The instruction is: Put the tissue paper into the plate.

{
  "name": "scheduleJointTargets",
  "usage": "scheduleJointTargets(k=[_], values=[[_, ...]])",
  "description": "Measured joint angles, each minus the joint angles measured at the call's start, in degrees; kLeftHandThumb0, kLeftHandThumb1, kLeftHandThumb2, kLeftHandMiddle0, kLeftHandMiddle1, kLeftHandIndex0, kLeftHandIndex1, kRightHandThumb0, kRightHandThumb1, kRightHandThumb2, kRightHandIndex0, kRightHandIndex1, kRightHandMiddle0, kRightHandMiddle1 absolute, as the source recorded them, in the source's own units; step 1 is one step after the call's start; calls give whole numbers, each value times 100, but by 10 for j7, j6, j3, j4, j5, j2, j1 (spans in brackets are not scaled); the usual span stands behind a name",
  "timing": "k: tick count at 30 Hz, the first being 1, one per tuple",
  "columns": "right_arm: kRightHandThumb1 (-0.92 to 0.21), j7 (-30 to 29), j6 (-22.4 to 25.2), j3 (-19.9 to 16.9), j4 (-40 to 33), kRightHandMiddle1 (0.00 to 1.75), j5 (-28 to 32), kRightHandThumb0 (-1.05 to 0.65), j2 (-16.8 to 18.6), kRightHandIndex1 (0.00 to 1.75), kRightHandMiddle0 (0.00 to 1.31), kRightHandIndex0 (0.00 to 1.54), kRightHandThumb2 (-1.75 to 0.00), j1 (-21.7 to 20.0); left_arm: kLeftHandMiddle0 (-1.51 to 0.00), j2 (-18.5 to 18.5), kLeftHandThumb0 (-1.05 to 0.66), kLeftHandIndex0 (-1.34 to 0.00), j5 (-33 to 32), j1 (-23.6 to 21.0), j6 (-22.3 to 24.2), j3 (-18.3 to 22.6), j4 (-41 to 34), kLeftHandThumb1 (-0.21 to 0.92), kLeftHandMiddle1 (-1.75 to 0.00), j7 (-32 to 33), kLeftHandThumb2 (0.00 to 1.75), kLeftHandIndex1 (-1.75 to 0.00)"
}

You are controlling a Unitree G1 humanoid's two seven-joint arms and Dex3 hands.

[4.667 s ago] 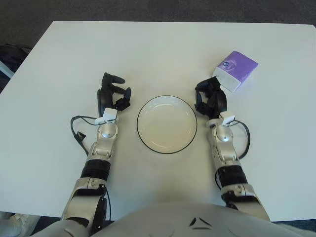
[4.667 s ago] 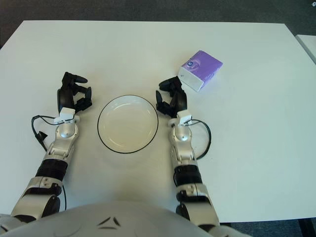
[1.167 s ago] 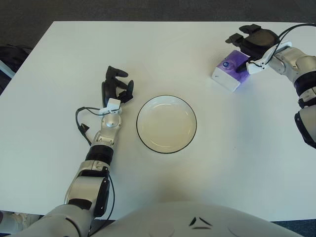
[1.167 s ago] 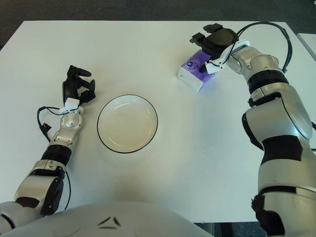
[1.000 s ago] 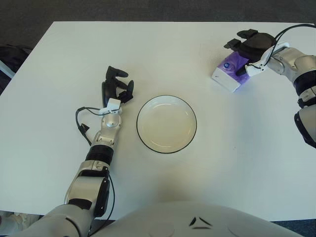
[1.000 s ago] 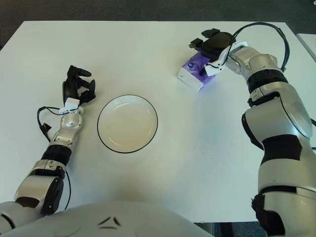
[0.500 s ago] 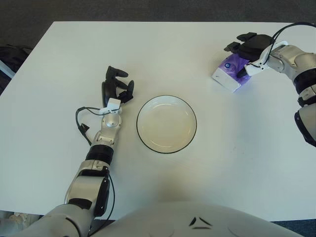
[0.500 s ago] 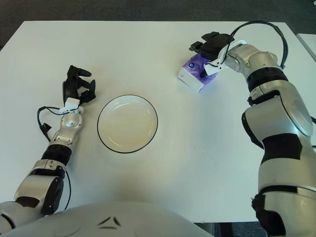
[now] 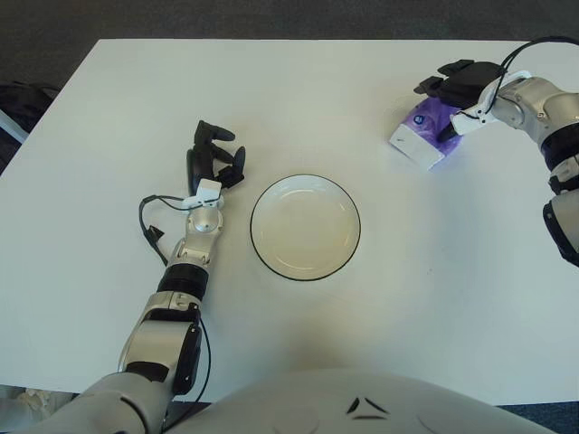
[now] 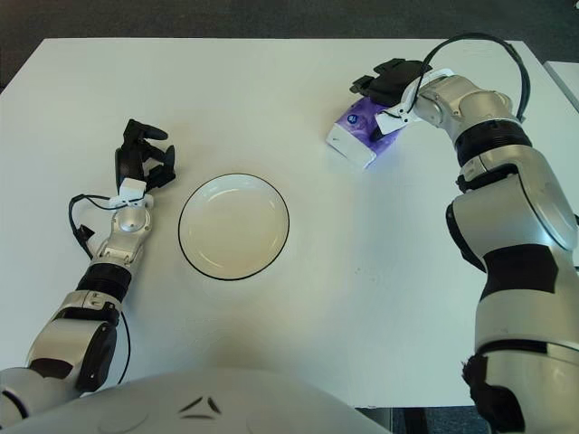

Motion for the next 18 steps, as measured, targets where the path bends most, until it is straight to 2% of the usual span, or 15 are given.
scheduleJointTargets(k=[9, 18], values=[[-85, 71, 5, -30, -21, 25, 30, -90, -28, 0, 0, 2, -2, -8, -79, 1, -39, -38, 0, -3, -1, 0, 5, 67, -172, 1, 84, -171], [-83, 112, 6, -37, -32, 30, 34, -88, -40, 1, 0, 3, -1, -12, -76, 2, -39, -38, 0, -5, -2, 0, 8, 66, -170, 1, 84, -171]])
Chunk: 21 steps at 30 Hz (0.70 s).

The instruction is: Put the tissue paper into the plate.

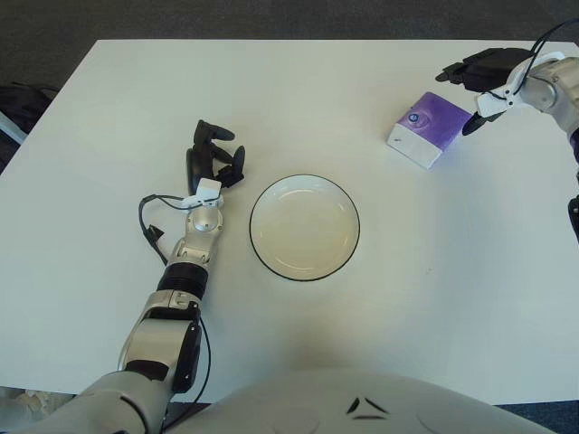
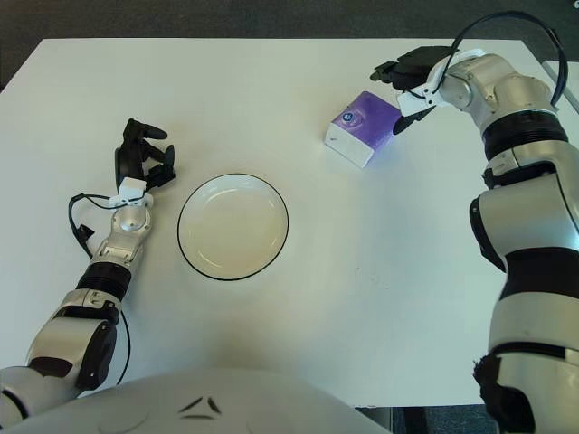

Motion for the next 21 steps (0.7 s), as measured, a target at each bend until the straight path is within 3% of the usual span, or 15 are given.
scheduleJointTargets(k=[12, 21], values=[[-81, 60, -17, -5, -19, 36, 13, -84, -10, 1, 0, 5, 0, 1, -75, 0, -39, -39, -5, -2, -1, 0, 2, 66, -167, -2, 84, -170], [-80, 73, -15, -12, -37, 38, 18, -81, -24, 1, 0, 7, 0, 7, -75, 1, -39, -39, -5, -2, -2, 0, 3, 66, -170, -1, 84, -170]])
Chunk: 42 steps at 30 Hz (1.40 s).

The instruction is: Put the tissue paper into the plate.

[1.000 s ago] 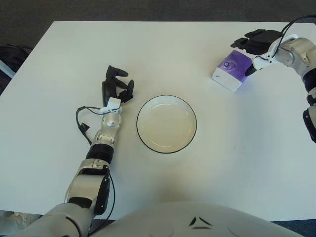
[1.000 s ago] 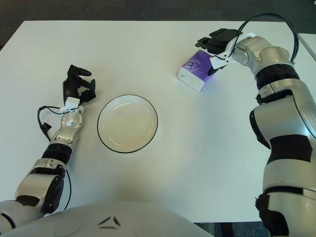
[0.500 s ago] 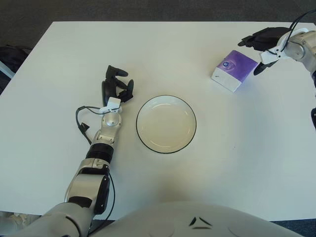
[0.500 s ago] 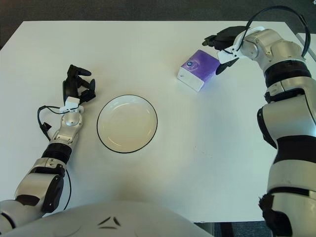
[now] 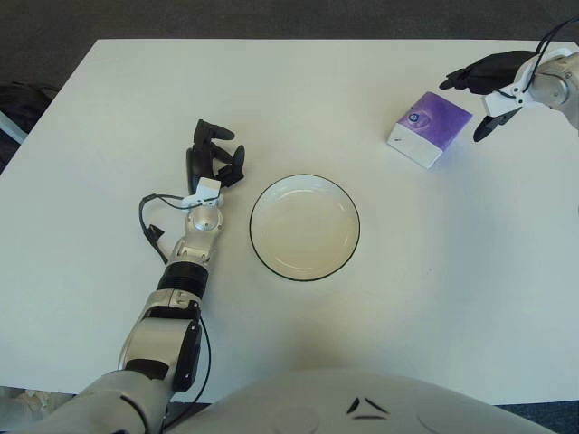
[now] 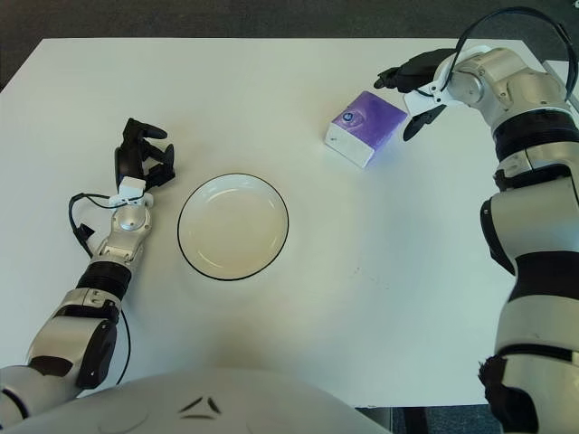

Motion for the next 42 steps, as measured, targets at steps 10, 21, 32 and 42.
scheduleJointTargets(k=[10, 21, 32, 42], values=[[-81, 8, 2, -12, -13, 34, 8, -82, -5, 1, 0, 7, -1, 25, -72, 0, -39, -39, 1, -2, -1, -1, 3, 66, -174, 2, 84, -170], [-86, -4, -1, -19, -21, 28, 8, -83, -5, 0, 0, 7, -3, 47, -71, 1, -39, -39, 7, -6, -1, -4, 10, 66, -172, 12, 84, -171], [-88, -112, -20, -14, -23, 38, -6, -84, -4, 1, 0, 10, -5, 61, -71, 1, -39, -37, 9, -11, -1, -6, 17, 67, -171, 19, 84, -172], [-88, -244, -47, 11, -21, 40, -45, -85, 3, 1, 0, 11, -5, 64, -72, 1, -39, -37, 8, -11, -3, -6, 17, 67, -170, 19, 84, -172]])
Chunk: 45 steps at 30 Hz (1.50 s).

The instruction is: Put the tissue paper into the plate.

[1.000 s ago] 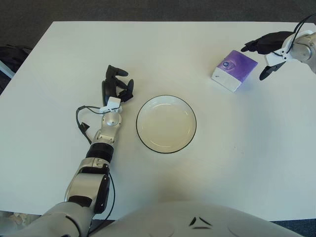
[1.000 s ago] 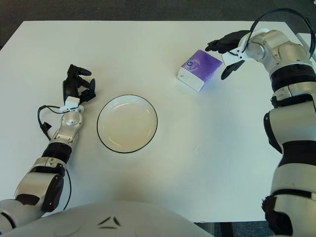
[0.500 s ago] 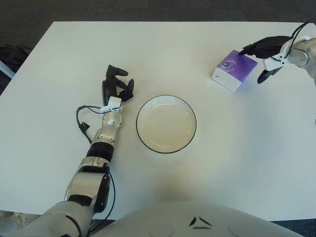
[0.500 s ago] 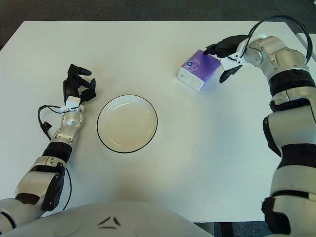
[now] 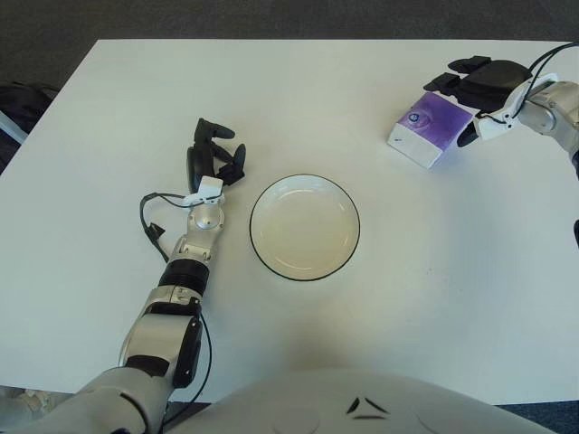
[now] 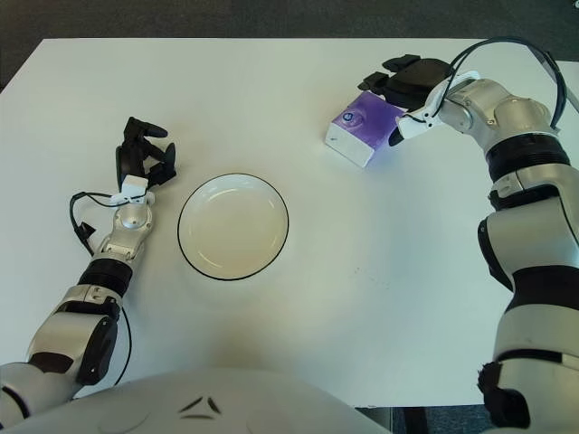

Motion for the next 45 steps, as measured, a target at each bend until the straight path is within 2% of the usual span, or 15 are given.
scheduleJointTargets(k=[8, 18, 37, 45], values=[[-88, -76, -9, 13, 12, 42, -19, -84, 9, 0, 0, 10, -5, 0, -77, 0, -39, -37, 2, 0, 0, -2, 0, 67, -174, 2, 84, -172], [-88, -117, -9, 20, 26, 47, -24, -82, 17, 1, 0, 11, -5, 0, -79, 1, -39, -37, 4, 0, 0, -6, 0, 67, -175, 5, 84, -172], [-89, -126, -14, 25, 37, 45, -24, -80, 19, 1, 0, 13, -6, 0, -79, 1, -39, -38, 4, 0, 0, -6, -1, 66, -175, 5, 84, -171], [-89, -110, -23, 25, 38, 44, -23, -78, 20, 1, 0, 14, -6, 0, -80, 1, -39, -39, 4, 0, 0, -6, -1, 66, -175, 5, 84, -170]])
